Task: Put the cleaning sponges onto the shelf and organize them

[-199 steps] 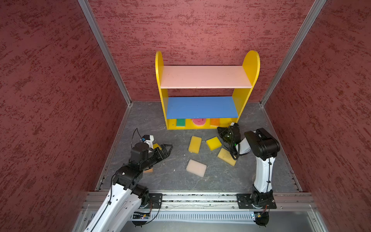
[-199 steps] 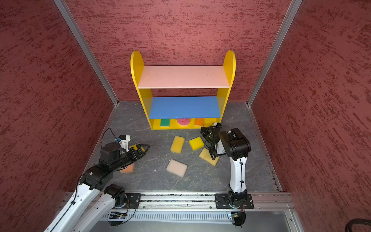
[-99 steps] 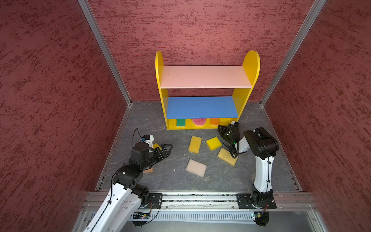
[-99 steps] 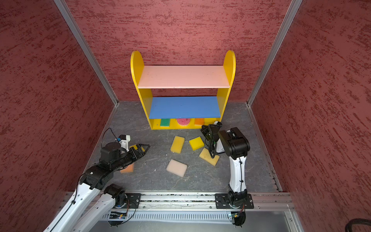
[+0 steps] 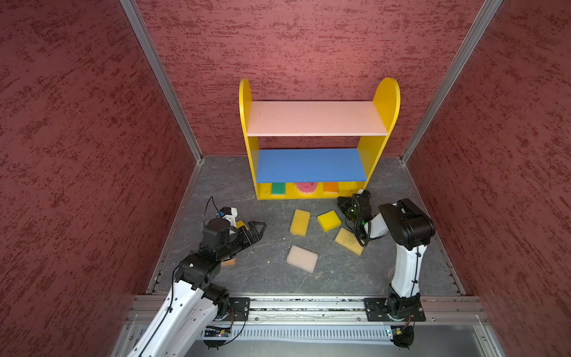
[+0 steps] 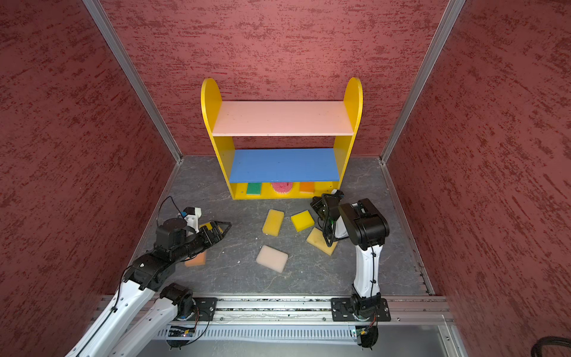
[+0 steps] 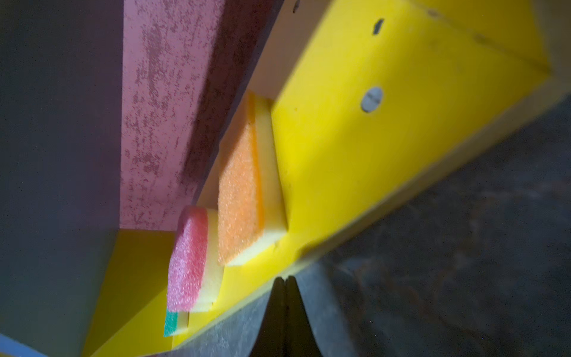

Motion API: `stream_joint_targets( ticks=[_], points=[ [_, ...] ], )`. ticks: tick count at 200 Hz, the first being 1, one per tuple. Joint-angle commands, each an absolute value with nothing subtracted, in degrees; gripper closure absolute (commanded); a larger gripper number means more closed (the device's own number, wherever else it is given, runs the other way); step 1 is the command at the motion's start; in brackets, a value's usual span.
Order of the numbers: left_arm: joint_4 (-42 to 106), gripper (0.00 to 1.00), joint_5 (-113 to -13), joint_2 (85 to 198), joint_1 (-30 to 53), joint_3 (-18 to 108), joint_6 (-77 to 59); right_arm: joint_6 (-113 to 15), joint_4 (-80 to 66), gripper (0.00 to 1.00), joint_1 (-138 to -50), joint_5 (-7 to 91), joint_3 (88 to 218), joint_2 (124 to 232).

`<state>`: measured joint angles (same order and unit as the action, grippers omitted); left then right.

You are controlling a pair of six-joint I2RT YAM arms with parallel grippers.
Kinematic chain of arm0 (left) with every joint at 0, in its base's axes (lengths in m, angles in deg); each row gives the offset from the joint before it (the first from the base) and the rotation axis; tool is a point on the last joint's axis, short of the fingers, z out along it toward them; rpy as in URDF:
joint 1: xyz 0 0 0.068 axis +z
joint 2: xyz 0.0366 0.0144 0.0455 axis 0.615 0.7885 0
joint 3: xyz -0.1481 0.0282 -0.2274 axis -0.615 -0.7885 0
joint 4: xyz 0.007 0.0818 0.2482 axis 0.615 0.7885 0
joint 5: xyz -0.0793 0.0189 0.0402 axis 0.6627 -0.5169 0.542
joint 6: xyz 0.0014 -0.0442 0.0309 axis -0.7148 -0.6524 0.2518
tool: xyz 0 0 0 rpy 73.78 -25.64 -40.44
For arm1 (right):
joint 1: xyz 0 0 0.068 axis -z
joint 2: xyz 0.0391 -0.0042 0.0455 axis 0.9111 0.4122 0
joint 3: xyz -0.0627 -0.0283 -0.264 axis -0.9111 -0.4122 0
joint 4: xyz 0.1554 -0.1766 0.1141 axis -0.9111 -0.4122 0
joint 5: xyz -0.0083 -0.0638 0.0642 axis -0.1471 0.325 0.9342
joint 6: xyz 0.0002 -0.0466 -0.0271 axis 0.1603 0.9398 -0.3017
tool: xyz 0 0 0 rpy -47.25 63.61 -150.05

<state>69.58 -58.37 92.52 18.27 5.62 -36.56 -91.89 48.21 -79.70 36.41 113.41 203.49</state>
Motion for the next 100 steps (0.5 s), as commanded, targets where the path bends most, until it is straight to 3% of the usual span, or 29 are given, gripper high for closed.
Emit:
stream_joint_targets(
  ticks=[1,29,67,100],
  points=[
    [67.85,0.02,-57.28,92.95,18.09,7.11,-34.97,-85.24,39.81,1.00,-80.74,34.08,111.61,194.00],
    [68.15,0.02,-56.63,93.34,18.00,7.25,-34.23,-77.42,26.33,1.00,-82.80,31.52,109.42,181.08],
    [69.12,0.04,-55.17,95.09,17.33,6.50,-33.05,-68.97,5.12,0.84,-89.13,28.26,110.42,168.25],
    [68.78,0.06,-55.28,96.45,14.65,4.48,-32.96,-68.37,-4.40,0.81,-97.67,20.84,108.85,160.85]
  ],
)
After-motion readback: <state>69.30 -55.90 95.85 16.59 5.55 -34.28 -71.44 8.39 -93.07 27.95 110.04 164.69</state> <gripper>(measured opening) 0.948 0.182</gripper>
